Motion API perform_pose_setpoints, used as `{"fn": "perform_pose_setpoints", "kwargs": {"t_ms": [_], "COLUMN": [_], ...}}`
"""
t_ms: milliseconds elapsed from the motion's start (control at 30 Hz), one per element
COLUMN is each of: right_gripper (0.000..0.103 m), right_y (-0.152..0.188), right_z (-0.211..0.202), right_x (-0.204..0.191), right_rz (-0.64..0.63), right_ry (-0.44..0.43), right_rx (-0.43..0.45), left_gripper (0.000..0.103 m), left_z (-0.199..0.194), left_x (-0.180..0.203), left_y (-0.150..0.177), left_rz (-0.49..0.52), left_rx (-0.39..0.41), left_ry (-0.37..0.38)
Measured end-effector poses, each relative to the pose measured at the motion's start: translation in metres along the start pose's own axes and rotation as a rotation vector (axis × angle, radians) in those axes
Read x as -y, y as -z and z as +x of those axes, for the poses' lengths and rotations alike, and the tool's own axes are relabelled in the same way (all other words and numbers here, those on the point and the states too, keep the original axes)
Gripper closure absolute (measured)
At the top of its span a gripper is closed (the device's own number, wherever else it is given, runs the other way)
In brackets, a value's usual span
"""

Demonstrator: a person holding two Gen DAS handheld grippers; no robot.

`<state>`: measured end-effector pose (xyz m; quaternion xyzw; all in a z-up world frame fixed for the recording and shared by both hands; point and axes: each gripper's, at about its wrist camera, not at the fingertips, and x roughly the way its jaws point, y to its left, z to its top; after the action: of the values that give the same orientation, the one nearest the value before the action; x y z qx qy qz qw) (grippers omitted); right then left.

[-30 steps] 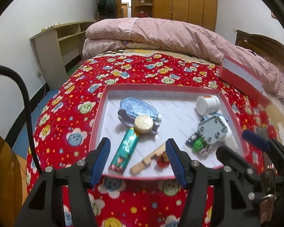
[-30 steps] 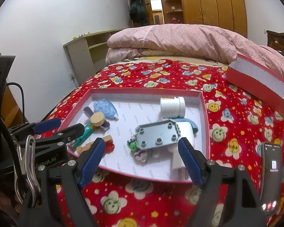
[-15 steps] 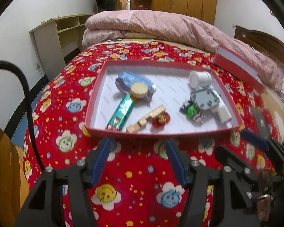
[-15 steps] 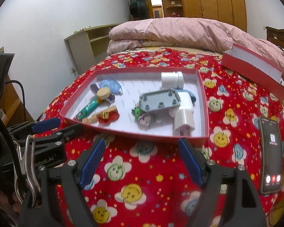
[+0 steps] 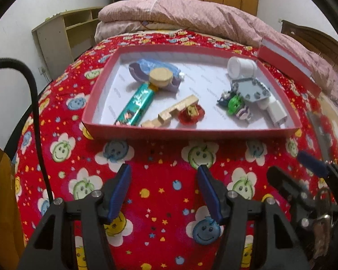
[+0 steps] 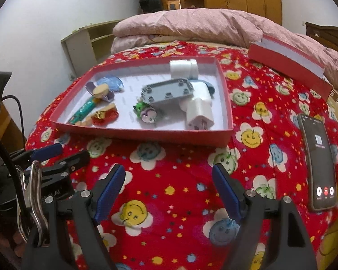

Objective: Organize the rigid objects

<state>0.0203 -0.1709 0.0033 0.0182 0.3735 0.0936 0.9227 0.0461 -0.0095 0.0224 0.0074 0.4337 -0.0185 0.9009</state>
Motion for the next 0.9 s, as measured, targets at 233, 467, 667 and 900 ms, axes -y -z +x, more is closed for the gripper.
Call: {"fn": "perform_pose_setpoints", "kwargs": {"t_ms": [233, 467, 667, 900], "right_gripper": [0.022, 0.021, 0.021, 0.021], "right_y": [0.006, 0.009, 0.010, 0.010], "right_z": [0.012, 0.013, 0.014, 0.013], "right_x": [0.004, 0.000, 0.000, 0.000], "right_rz": [0.013, -0.010, -0.010, -0.010], "right_ry": [0.024, 0.048, 0.048, 0.048], "right_rx": [-0.017, -0.003, 0.005, 0.005], "left_gripper": [0.034, 0.031, 0.030, 0.023], "left_z": [0.002, 0.003, 0.003, 0.005], "left_x": [0.001, 0.002, 0.002, -0.001], "left_y": [0.003, 0.005, 0.005, 0.005], "left_rz": [0.005, 0.007, 0.008, -0.005], "left_rx": [0.020, 0.032, 0.032, 0.026], "left_ry": [-0.003, -0.008, -0.009, -0.022]}}
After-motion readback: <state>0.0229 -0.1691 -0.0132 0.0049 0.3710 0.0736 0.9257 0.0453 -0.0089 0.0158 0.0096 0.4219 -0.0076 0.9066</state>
